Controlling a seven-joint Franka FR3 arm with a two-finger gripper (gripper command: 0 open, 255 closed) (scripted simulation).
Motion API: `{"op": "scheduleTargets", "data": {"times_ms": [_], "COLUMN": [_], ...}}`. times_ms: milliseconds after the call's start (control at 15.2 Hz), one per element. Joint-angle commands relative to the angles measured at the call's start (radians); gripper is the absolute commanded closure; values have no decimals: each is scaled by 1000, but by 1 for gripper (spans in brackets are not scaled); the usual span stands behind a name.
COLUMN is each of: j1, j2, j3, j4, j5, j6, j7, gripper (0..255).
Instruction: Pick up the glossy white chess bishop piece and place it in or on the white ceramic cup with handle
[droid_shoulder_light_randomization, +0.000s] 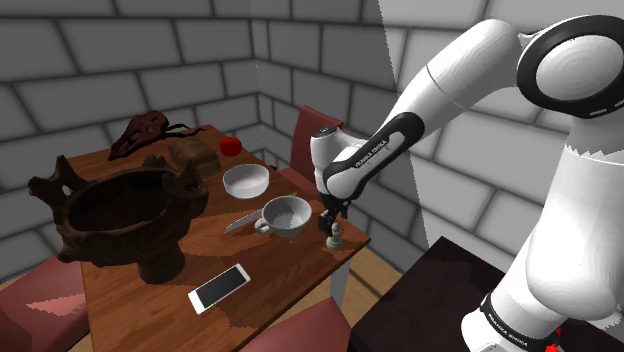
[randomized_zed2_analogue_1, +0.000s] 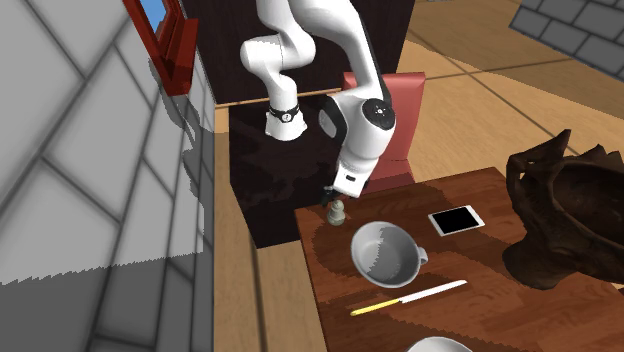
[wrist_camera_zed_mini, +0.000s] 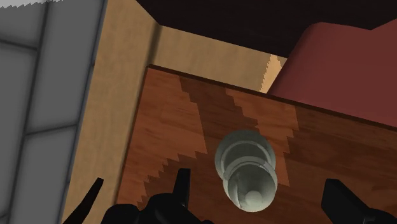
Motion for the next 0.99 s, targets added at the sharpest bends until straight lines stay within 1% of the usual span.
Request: {"op": "scheduleTargets", "data": {"times_ms": [0, 132, 660, 726, 924], "j1": [0, 0, 0, 0, 0], "j2": [22, 37, 37, 37, 37], "j3": [-3, -6, -6, -6, -6], "j4": [-6, -12, -11, -11, -11], "j5": [-9, -16, -16, -16, -16], "j6": [28, 49, 48, 48, 48], "j7": [6, 10, 10, 10, 11], "gripper": [0, 0, 0, 255, 255]}}
